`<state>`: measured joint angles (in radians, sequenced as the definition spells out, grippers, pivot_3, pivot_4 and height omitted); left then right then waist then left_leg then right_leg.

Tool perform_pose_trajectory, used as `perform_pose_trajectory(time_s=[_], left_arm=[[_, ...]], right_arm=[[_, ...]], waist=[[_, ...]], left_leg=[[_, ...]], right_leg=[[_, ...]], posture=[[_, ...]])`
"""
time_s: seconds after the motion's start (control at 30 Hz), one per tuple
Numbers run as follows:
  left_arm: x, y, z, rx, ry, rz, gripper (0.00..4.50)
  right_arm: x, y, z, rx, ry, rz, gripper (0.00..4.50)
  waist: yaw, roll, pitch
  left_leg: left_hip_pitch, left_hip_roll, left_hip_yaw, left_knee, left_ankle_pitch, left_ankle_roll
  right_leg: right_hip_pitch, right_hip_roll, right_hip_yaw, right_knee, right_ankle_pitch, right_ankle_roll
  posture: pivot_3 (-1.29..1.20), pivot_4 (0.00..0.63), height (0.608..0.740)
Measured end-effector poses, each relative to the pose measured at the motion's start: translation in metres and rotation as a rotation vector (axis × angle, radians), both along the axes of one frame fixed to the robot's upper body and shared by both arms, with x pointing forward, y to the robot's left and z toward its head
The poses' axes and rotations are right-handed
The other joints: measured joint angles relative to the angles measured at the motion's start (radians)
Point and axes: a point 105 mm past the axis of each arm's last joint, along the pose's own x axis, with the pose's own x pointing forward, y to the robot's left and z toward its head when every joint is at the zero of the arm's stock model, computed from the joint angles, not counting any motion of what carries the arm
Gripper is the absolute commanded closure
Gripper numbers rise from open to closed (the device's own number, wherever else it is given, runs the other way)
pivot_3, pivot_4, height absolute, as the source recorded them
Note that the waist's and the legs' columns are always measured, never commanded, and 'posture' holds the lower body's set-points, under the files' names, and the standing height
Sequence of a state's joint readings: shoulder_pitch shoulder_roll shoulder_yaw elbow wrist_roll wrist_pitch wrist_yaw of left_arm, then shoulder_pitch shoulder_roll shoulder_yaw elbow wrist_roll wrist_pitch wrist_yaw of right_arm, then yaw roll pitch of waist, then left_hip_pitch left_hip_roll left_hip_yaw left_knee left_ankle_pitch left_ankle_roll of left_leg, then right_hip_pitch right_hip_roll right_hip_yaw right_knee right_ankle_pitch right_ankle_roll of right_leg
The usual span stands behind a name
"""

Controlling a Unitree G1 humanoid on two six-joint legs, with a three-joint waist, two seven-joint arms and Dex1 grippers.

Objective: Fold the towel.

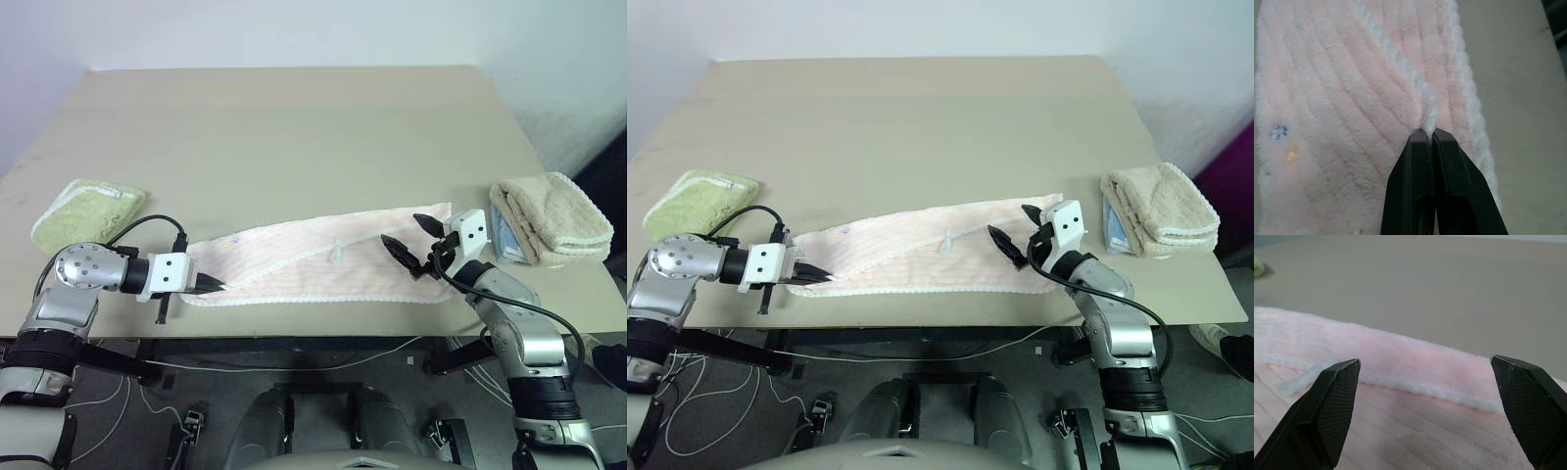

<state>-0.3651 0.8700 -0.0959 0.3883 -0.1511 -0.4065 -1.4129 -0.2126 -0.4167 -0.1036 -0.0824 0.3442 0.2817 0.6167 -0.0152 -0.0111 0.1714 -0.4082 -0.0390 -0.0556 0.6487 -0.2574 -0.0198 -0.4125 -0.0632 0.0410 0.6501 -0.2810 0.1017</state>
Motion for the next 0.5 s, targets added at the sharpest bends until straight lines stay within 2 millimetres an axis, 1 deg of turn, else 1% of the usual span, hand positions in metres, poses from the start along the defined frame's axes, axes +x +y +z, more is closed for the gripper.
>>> perform_pose_trajectory(time_s=[0.07,0.13,0.27,0.37,0.5], left_arm=[[0.0,0.0,0.002,-0.02,0.01,0.018,4.45],[0.002,0.0,0.009,-0.067,0.018,0.062,4.45],[0.013,0.006,0.033,-0.203,0.004,0.19,4.45],[0.019,0.014,0.042,-0.261,-0.004,0.275,4.45],[0.024,0.019,0.055,-0.33,-0.029,0.347,4.45]], right_arm=[[0.001,0.0,0.002,-0.006,-0.006,0.003,0.0],[0.001,0.0,0.004,-0.015,-0.012,0.009,0.0],[0.005,-0.008,0.017,-0.102,-0.051,0.014,0.0],[0.007,-0.016,0.027,-0.2,-0.091,0.015,0.0],[0.01,-0.029,0.033,-0.434,-0.143,0.047,0.0]], waist=[[0.001,0.0,0.0],[0.001,0.0,0.0],[0.0,0.0,0.0],[0.0,0.0,0.0],[0.001,0.0,0.0]], left_leg=[[0.0,0.0,0.0,0.0,0.0,0.0],[0.0,0.0,0.0,0.0,0.0,0.0],[0.0,0.0,0.0,0.0,0.0,0.0],[0.0,0.0,0.0,0.0,0.0,0.0],[0.0,0.0,0.0,0.001,0.0,0.0]], right_leg=[[0.0,0.0,0.0,0.0,0.0,0.0],[0.0,0.0,0.0,0.0,0.0,0.0],[0.0,0.0,0.0,0.0,0.0,0.0],[0.0,0.0,0.0,0.0,0.0,0.0],[0.0,0.0,0.0,0.0,0.0,0.0]], posture=[[0.0,0.15,0.74],[0.0,0.15,0.74],[0.0,0.15,0.74],[0.0,0.15,0.74],[0.0,0.15,0.74]])
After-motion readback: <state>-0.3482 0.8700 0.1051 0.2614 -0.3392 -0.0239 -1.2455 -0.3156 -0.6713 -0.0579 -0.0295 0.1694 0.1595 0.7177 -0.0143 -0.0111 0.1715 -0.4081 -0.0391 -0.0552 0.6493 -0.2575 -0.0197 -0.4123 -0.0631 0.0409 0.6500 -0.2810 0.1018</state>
